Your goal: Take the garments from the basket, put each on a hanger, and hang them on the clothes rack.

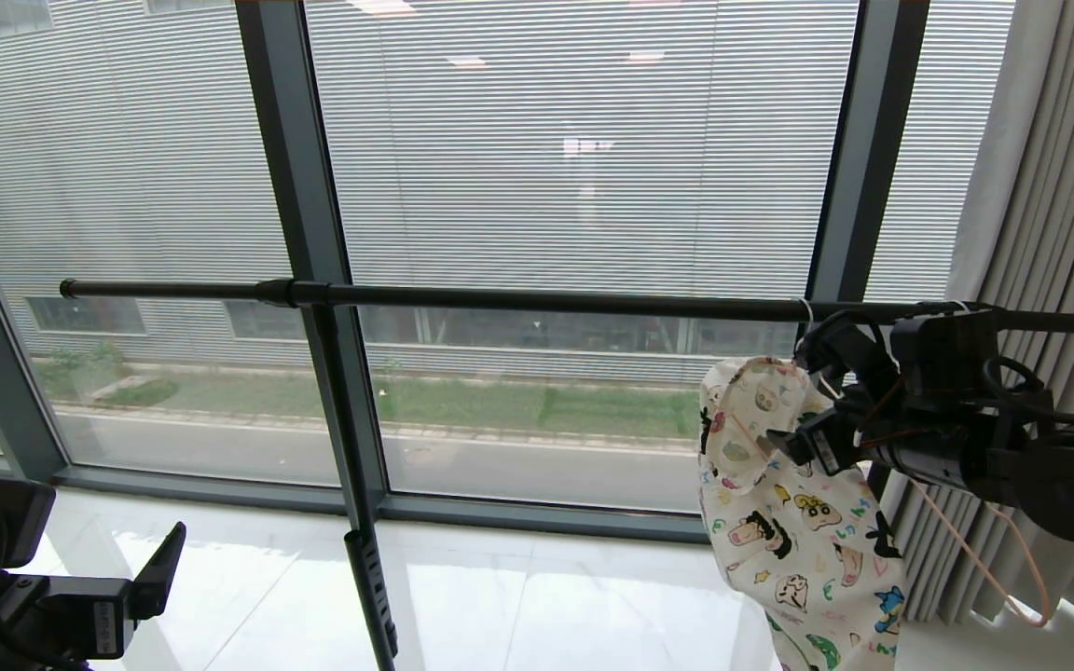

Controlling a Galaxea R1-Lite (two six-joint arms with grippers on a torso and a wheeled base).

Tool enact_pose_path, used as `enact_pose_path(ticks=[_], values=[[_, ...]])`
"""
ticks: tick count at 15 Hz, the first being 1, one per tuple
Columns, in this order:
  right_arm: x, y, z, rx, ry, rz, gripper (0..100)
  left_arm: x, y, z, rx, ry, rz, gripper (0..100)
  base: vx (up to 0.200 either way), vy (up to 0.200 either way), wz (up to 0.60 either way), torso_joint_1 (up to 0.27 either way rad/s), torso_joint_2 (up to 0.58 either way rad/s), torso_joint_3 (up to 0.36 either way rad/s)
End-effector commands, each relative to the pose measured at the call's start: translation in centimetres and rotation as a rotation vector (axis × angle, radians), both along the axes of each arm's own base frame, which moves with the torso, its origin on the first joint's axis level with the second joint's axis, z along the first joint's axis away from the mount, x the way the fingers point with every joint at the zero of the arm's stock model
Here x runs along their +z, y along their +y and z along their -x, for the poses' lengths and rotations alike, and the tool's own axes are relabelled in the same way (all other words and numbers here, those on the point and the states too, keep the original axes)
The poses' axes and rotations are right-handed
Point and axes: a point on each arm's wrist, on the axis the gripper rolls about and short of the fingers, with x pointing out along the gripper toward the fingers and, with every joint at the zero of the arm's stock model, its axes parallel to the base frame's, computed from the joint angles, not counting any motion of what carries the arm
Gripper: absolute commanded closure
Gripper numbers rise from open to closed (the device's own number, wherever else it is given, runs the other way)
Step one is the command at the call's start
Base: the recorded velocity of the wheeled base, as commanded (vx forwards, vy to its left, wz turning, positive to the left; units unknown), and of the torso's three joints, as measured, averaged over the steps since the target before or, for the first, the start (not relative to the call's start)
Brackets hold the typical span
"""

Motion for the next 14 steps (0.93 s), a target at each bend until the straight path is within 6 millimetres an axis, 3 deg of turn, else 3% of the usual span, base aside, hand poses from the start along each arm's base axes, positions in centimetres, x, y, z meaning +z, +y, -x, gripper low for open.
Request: enact_pose_path(ticks=[1, 5, 7, 11, 14], values=[[1.7, -0.4, 0.9, 0.001, -0.047, -0.018, 0, 0.0, 0.0, 0.0, 0.0, 0.002, 0.0, 0, 0.0, 0.0, 0.0, 0.0, 0.0, 0.0], [3.6, -1.7, 4.1, 0.0, -0.035, -0.012, 0, -0.1, 0.0, 0.0, 0.0, 0.008, 0.0, 0, 0.0, 0.0, 0.0, 0.0, 0.0, 0.0], [3.5, -2.4, 5.7, -0.006, 0.002, 0.013, 0, -0.1, 0.0, 0.0, 0.002, 0.006, 0.0, 0, 0.0, 0.0, 0.0, 0.0, 0.0, 0.0], [2.7, -3.3, 7.5, -0.011, 0.017, 0.076, 0, 0.0, 0.1, 0.5, 0.002, 0.002, 0.001, 0, -0.2, 0.0, 0.0, 0.006, 0.0, 0.0], [2.6, -3.6, 7.5, 0.001, 0.007, 0.119, 0, 0.0, 0.2, 1.2, 0.002, 0.006, 0.0, 0, -0.2, 0.0, 0.0, -0.012, 0.0, 0.004]])
